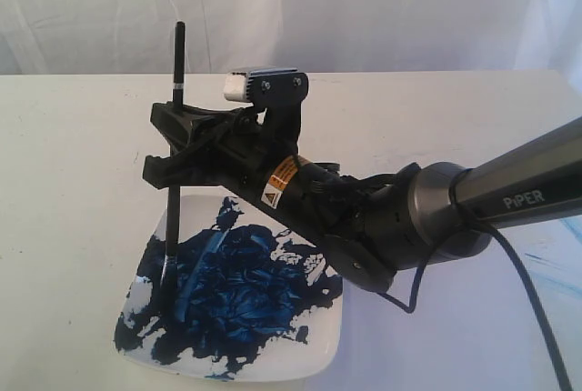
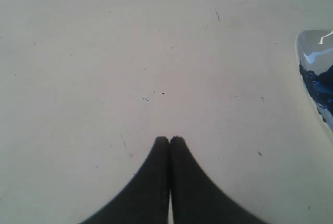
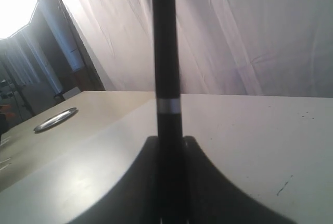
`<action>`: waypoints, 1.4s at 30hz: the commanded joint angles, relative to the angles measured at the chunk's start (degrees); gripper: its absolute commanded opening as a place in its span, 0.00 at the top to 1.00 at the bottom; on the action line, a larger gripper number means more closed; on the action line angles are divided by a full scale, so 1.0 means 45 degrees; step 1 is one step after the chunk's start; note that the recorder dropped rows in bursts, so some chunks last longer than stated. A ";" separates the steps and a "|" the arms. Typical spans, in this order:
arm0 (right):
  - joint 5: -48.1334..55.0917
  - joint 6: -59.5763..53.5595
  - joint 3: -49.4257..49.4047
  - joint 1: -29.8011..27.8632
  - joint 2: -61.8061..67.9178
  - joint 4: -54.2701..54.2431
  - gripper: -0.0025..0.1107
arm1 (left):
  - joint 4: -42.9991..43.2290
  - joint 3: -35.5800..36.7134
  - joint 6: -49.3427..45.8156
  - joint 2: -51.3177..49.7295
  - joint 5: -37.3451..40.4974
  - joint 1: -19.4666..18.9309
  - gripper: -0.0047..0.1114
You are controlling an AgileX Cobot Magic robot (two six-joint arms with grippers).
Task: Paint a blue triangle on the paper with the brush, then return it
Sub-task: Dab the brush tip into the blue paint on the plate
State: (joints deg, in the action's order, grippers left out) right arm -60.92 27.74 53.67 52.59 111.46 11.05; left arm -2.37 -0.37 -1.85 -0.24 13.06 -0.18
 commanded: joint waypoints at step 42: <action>-0.0566 0.0424 0.0400 0.0011 0.0019 0.2878 0.98 | -0.0105 0.0083 0.0075 0.0054 0.0017 0.0073 0.96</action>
State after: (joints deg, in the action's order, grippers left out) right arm -60.84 32.12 55.38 52.59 111.58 23.36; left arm -2.37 -0.37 -1.85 -0.24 13.06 -0.18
